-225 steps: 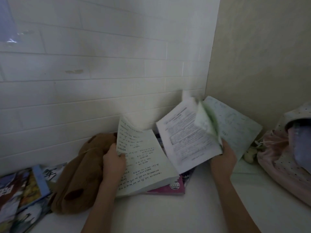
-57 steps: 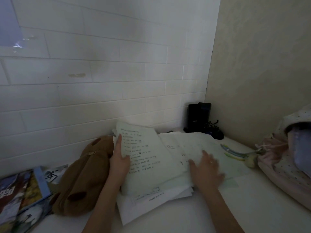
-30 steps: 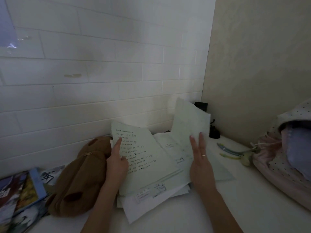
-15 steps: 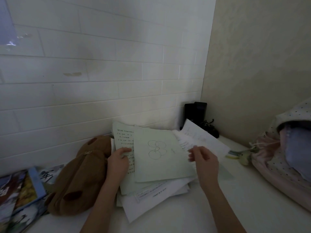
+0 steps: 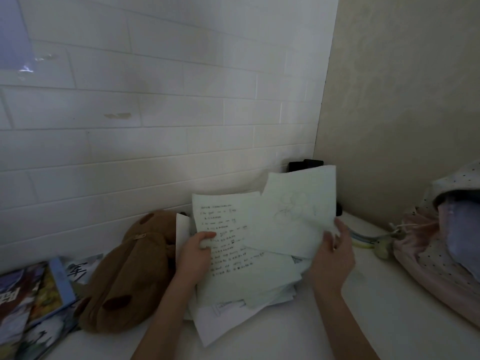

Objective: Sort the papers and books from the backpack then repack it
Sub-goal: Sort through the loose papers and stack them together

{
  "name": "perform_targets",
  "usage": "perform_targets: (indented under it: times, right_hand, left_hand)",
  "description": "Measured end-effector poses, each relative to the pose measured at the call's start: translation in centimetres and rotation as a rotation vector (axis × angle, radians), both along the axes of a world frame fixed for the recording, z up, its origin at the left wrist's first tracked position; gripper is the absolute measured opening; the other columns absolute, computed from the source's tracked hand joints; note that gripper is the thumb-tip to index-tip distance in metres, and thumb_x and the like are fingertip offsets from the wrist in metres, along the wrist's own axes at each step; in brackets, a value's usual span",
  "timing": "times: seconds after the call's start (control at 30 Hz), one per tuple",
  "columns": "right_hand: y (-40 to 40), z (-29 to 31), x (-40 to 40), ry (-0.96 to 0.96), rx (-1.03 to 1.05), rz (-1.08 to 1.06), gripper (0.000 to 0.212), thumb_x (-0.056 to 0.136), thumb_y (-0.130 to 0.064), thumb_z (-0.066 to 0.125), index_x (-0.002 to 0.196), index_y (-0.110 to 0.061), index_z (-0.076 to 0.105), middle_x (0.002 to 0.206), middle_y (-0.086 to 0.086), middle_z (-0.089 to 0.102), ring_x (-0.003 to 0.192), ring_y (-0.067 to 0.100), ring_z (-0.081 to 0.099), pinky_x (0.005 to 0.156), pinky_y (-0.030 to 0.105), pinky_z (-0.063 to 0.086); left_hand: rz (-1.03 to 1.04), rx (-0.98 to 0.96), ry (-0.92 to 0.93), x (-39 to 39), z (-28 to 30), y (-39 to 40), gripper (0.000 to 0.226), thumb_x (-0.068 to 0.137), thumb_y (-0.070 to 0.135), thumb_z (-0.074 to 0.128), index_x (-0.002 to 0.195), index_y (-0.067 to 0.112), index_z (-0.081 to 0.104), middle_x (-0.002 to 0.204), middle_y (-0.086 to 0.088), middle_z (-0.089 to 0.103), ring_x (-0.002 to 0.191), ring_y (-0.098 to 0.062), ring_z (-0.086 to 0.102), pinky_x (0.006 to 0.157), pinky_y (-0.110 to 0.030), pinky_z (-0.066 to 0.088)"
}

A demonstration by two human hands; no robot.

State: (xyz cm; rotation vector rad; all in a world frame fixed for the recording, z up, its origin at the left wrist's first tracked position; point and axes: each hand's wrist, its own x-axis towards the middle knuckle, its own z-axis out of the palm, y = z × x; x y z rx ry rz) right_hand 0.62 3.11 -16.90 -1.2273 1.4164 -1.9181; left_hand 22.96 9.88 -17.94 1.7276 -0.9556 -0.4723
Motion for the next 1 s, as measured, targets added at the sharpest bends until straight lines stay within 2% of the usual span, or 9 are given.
perform_targets:
  times: [0.2,0.33,0.43,0.5,0.6,0.7,0.83,0.9,1.0]
  right_hand:
    - [-1.2,0.9,-1.4,-0.687,0.022,0.237,0.038,0.098,-0.007,0.046,0.134,-0.020,0.050,0.136,0.007,0.053,0.117,0.023,0.056,0.093,0.039,0.051]
    - [-0.6,0.6,-3.7,-0.734,0.045,0.463,0.046,0.103,-0.016,0.035,0.148,-0.016,0.027,0.144,0.008,0.041,0.121,0.020,0.047,0.081,0.011,0.048]
    - [-0.4,-0.6,-4.0,-0.754,0.089,0.498,0.049,0.102,-0.015,0.033,0.150,-0.015,0.022,0.117,0.009,0.054,0.098,0.014,0.051,0.071,0.004,0.041]
    - [0.6,-0.6,-4.1,-0.622,0.132,0.562,0.040,0.102,-0.020,0.035,0.138,-0.005,0.038,0.105,0.016,0.057,0.084,0.006,0.050,0.068,0.012,0.043]
    - [0.7,-0.3,-3.9,-0.490,0.132,0.691,0.042,0.096,-0.026,0.039,0.112,0.011,0.050,0.095,0.018,0.059,0.067,-0.007,0.049,0.063,0.000,0.040]
    - [-0.8,-0.3,-1.8,-0.443,0.191,0.657,0.026,0.095,-0.012,0.049,0.120,-0.012,0.058,0.109,0.007,0.065,0.085,0.007,0.066,0.076,0.018,0.055]
    - [0.5,-2.1,2.2,0.265,0.251,0.477,0.034,0.090,-0.006,0.059,0.123,-0.011,0.062,0.127,0.005,0.060,0.116,0.018,0.055,0.097,0.019,0.036]
    - [1.0,-2.5,3.2,0.420,0.228,0.480,0.031,0.090,-0.006,0.057,0.120,-0.009,0.064,0.123,0.005,0.063,0.113,0.015,0.056,0.097,0.015,0.034]
    - [0.7,-1.7,2.7,0.441,0.201,0.473,0.025,0.092,-0.014,0.056,0.114,-0.009,0.068,0.114,0.002,0.068,0.103,0.009,0.059,0.088,0.013,0.036]
  left_hand:
    - [0.013,0.019,0.071,0.0,-0.2,-0.1,0.040,0.090,-0.007,0.041,0.117,0.016,0.060,0.135,-0.008,0.050,0.077,-0.011,0.056,0.056,-0.021,0.049]
    - [0.062,0.008,0.189,0.5,-0.1,0.2,0.046,0.086,-0.011,0.038,0.115,0.015,0.063,0.121,-0.008,0.057,0.060,-0.017,0.055,0.049,-0.025,0.048]
    - [0.062,-0.056,0.265,0.7,0.4,0.5,0.042,0.084,-0.010,0.045,0.111,0.013,0.065,0.102,0.002,0.061,0.064,-0.013,0.055,0.054,-0.024,0.048]
    - [0.031,-0.103,0.328,0.6,0.7,0.8,0.041,0.084,-0.011,0.047,0.113,0.011,0.065,0.107,0.003,0.055,0.074,-0.010,0.057,0.058,-0.022,0.048]
    - [-0.012,-0.141,0.464,0.6,1.2,0.9,0.040,0.084,-0.012,0.053,0.115,0.010,0.064,0.114,-0.005,0.054,0.081,-0.015,0.060,0.060,-0.025,0.050]
    - [-0.065,-0.133,0.669,0.8,1.1,0.4,0.029,0.089,0.004,0.058,0.118,0.006,0.062,0.117,-0.014,0.062,0.091,-0.030,0.065,0.072,-0.037,0.056]
    - [-0.259,-0.261,0.993,0.5,1.9,0.6,0.040,0.093,0.036,0.046,0.116,0.008,0.062,0.104,-0.020,0.068,0.084,-0.030,0.069,0.067,-0.036,0.058]
    - [-0.254,-0.159,0.878,0.3,2.0,0.6,0.040,0.099,0.035,0.034,0.098,0.007,0.062,0.093,-0.017,0.064,0.067,-0.021,0.067,0.056,-0.028,0.054]
    - [-0.234,-0.054,0.724,-0.5,2.2,0.4,0.039,0.102,0.026,0.032,0.119,-0.001,0.053,0.119,-0.026,0.057,0.063,-0.016,0.064,0.053,-0.026,0.050]
